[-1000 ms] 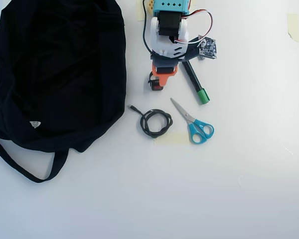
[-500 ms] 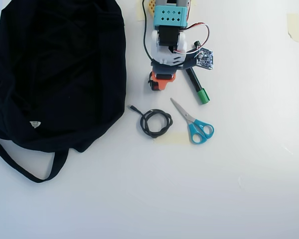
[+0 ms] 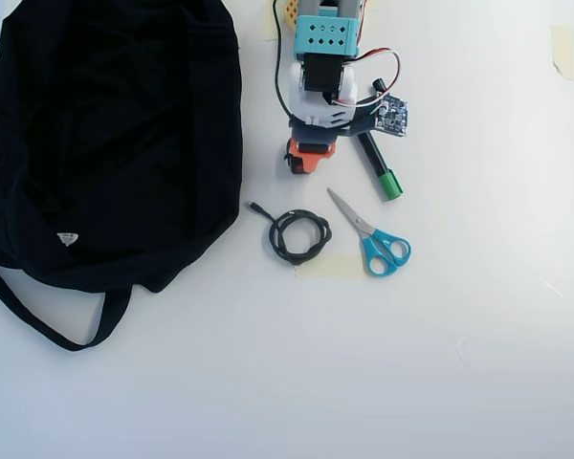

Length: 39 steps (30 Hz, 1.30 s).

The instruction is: Put the bike light into the black bag

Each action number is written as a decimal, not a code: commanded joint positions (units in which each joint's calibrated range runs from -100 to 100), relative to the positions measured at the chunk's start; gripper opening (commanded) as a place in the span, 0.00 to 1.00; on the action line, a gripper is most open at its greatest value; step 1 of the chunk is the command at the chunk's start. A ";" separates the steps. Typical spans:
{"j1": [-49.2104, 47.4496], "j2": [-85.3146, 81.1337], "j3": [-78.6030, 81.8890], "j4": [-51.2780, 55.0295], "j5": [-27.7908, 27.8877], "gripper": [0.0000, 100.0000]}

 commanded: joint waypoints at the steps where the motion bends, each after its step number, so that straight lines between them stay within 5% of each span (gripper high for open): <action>1: 0.80 -0.21 -0.31 -0.53 1.25 0.17; 12: 1.62 -0.21 -0.22 -0.53 1.35 0.33; 39: 3.49 -0.04 4.27 -5.87 3.45 0.33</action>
